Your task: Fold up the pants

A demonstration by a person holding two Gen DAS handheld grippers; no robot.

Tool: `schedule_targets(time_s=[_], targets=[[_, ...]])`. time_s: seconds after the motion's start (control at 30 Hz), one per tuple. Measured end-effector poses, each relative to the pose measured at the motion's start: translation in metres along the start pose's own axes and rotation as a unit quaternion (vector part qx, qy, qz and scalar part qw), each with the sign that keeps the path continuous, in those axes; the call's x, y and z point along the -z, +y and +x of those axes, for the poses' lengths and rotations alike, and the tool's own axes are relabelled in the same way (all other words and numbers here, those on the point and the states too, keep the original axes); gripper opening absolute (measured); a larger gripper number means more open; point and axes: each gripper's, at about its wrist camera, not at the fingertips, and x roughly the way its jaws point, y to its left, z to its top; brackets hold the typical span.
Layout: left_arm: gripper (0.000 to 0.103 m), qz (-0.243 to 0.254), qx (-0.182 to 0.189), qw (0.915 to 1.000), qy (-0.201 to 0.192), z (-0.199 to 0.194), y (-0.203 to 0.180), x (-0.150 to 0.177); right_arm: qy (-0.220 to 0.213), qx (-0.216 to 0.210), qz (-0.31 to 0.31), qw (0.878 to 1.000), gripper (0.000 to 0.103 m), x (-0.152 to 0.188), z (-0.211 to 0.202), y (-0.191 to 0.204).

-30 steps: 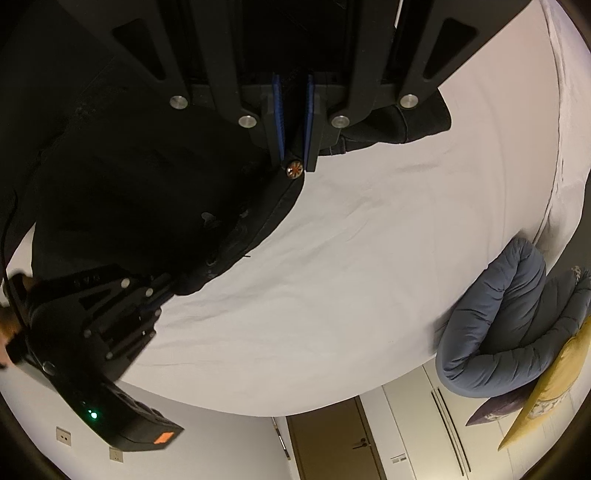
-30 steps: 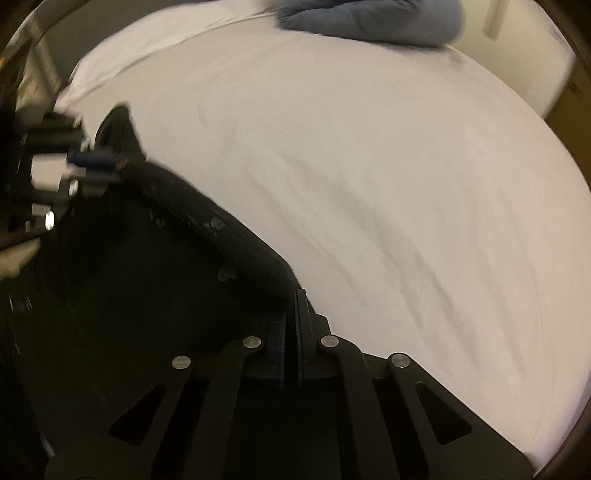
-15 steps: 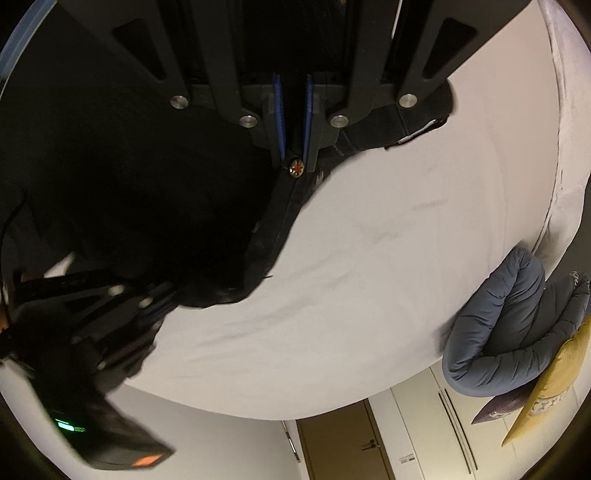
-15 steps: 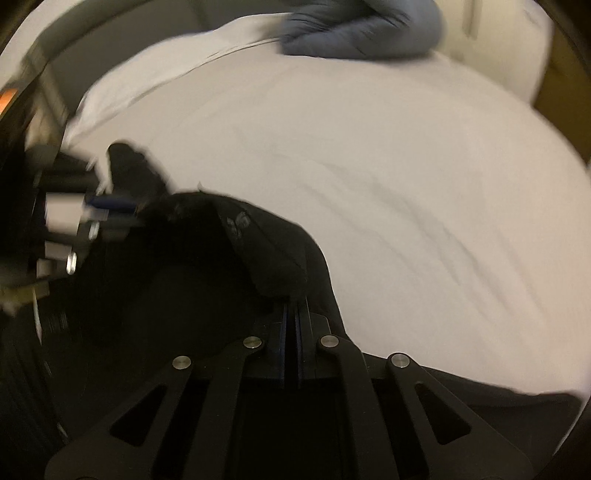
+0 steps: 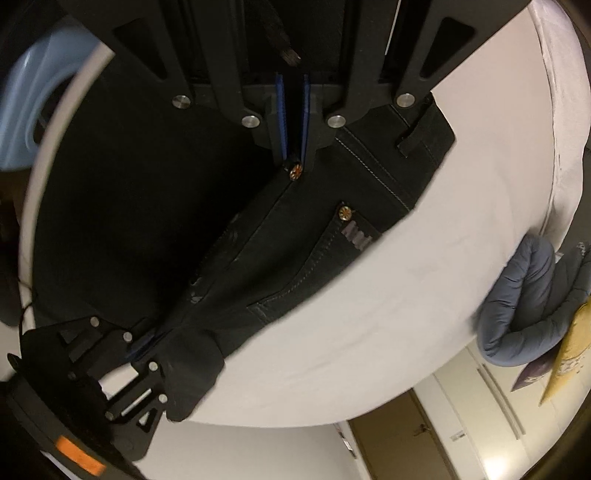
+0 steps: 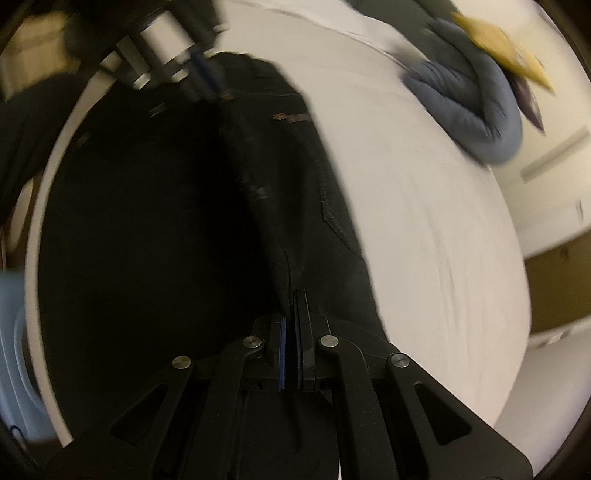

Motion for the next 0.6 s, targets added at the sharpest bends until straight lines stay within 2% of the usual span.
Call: schedule_targets(time_s=[0.1, 0.23, 0.37, 0.47, 0.6], targets=[[0.007, 0.028, 0.005, 0.9995, 0.017, -0.004, -0.020, 0.017, 0.011, 0.008, -0.048, 0.999, 0.002, -0.007, 0.005, 0.037], [0.006, 0.038, 0.020, 0.9987, 0.026, -0.008, -0.031, 0.034, 0.017, -0.003, -0.069, 0.997, 0.002, -0.007, 0.003, 0.072], [0.006, 0.045, 0.028, 0.9979, 0.037, -0.008, -0.029, 0.045, 0.024, 0.007, -0.113, 0.993, 0.002, -0.019, -0.003, 0.111], [0.006, 0.065, 0.033, 0.9964, 0.044, -0.011, -0.034, 0.054, 0.034, 0.020, -0.143, 0.989, 0.002, -0.011, -0.008, 0.130], [0.006, 0.073, 0.042, 0.9952, 0.050, -0.005, -0.022, 0.052, 0.039, 0.018, -0.150, 0.988, 0.002, -0.015, -0.013, 0.156]])
